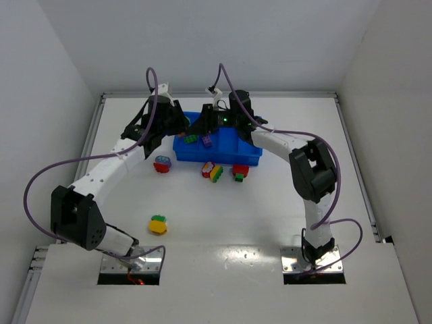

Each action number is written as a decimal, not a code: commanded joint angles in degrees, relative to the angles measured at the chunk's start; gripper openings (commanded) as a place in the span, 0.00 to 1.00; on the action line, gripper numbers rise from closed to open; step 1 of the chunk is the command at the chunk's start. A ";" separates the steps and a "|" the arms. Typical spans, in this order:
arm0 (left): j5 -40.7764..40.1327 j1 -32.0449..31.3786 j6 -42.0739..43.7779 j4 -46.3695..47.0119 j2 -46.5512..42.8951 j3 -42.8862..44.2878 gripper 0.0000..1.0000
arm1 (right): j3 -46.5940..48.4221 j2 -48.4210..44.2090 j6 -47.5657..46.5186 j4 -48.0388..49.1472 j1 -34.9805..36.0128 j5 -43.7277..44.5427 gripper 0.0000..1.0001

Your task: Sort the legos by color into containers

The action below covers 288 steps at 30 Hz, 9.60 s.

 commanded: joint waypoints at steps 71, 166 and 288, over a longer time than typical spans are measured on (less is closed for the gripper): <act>53.13 24.70 -4.98 28.52 1.85 -5.19 0.00 | -0.16 -4.68 -29.87 -12.26 -1.47 16.11 0.66; 83.04 18.11 -4.98 31.17 6.77 -10.20 0.26 | 5.04 -3.54 3.44 8.21 -2.97 -20.13 0.00; 40.31 17.50 114.96 -50.83 -18.71 -26.55 0.97 | -11.13 -22.17 -47.19 -23.34 -4.02 23.90 0.85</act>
